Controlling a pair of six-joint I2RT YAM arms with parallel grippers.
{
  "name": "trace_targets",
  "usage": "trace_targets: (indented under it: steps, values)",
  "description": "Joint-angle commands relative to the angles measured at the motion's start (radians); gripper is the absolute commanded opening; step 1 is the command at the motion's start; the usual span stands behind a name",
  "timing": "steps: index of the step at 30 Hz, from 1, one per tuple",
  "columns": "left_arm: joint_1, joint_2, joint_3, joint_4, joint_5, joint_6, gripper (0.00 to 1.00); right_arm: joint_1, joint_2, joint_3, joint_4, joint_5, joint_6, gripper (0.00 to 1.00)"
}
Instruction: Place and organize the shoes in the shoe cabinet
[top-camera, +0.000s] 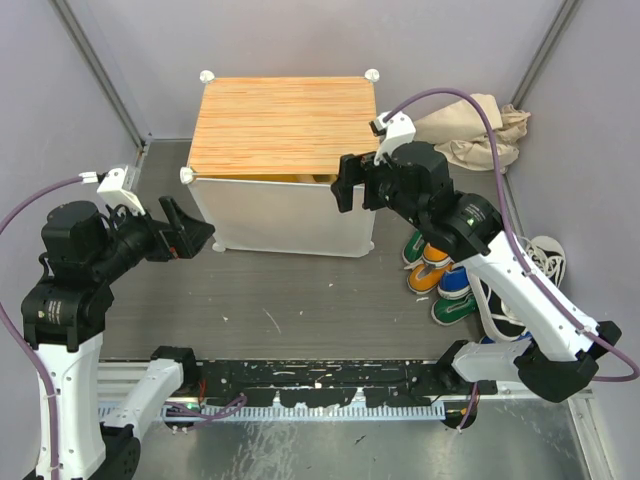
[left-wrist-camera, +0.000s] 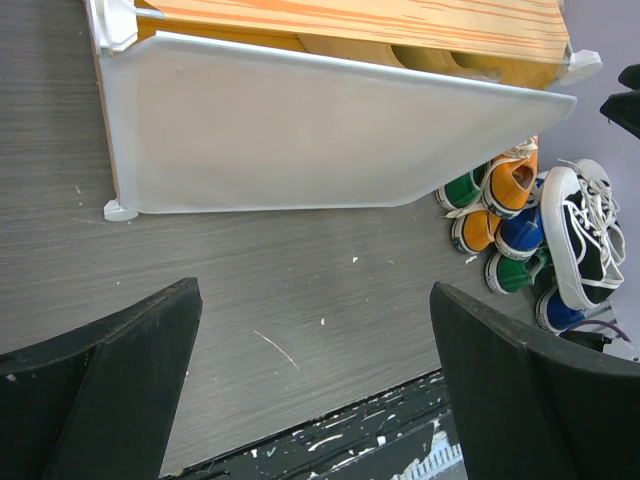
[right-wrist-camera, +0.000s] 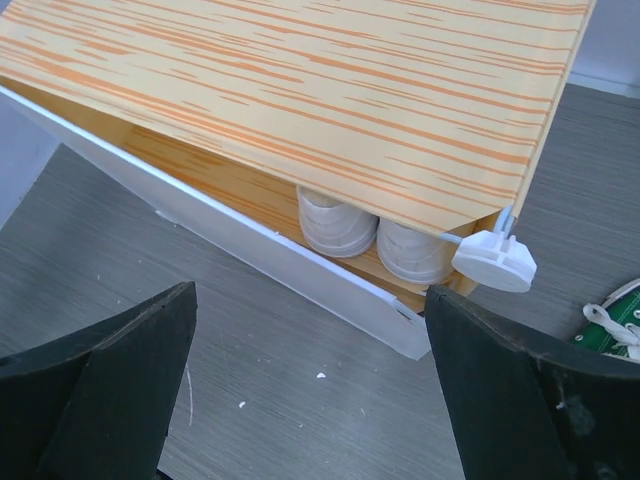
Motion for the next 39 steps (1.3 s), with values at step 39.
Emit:
trace_targets:
  steps: [39]
  values:
    - [0.007, -0.020, 0.042, -0.002, 0.010, 0.001, 0.98, 0.002, 0.018, -0.044, -0.034, -0.181, -0.136, 1.00]
